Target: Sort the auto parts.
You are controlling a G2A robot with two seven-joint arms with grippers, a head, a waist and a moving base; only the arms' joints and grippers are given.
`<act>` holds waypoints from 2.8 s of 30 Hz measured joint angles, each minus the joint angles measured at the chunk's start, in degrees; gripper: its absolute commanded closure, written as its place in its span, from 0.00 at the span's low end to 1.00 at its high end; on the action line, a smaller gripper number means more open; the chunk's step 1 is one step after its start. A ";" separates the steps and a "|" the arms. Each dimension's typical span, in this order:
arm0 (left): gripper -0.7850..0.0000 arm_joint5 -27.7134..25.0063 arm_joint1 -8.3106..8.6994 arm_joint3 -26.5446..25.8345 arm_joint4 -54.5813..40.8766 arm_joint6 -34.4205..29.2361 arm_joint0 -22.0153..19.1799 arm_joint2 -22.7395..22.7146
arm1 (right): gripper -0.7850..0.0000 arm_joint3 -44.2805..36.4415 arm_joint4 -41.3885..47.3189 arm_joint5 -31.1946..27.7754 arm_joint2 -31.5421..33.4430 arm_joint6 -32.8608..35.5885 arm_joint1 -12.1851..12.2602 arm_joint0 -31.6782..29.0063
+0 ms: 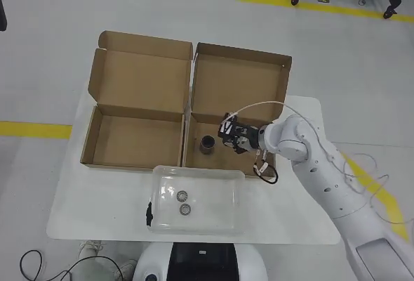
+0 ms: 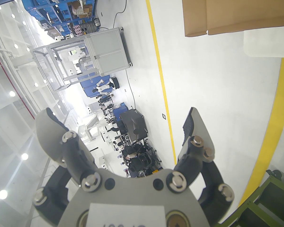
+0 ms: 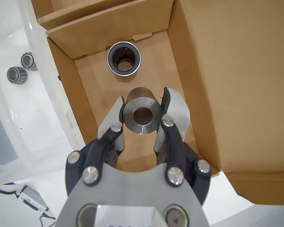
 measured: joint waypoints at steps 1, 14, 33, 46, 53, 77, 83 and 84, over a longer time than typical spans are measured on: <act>0.00 0.00 0.00 0.00 0.00 0.00 0.00 0.00 | 1.00 1.12 0.05 0.00 -0.60 -0.40 -0.22 0.56; 0.00 0.00 0.00 0.00 0.00 0.00 0.00 0.00 | 1.00 12.49 -1.99 1.10 -8.15 -2.28 -3.18 6.54; 0.00 0.00 0.00 0.00 0.00 0.00 0.00 0.00 | 0.31 21.91 -2.17 -1.02 -14.64 -5.10 -7.10 11.86; 0.00 0.00 0.00 0.00 0.00 0.00 0.00 0.00 | 0.20 13.53 -4.00 -2.57 -11.30 -5.29 -5.57 11.35; 0.00 0.00 0.00 0.00 0.00 0.00 0.00 0.00 | 0.15 -1.89 -6.98 -3.83 -5.91 -4.06 -2.70 6.77; 0.00 0.00 0.00 0.00 0.00 0.00 0.00 0.00 | 0.28 -30.89 -22.21 -17.13 -3.69 -23.13 2.84 -12.52; 0.00 0.00 0.00 0.00 0.00 0.00 0.00 0.00 | 0.41 -28.02 -25.34 -15.24 -6.00 -27.54 2.90 -15.60; 0.00 0.00 0.00 0.00 0.00 0.00 0.00 0.00 | 0.42 -27.18 -25.34 -14.80 -6.35 -28.17 2.81 -15.70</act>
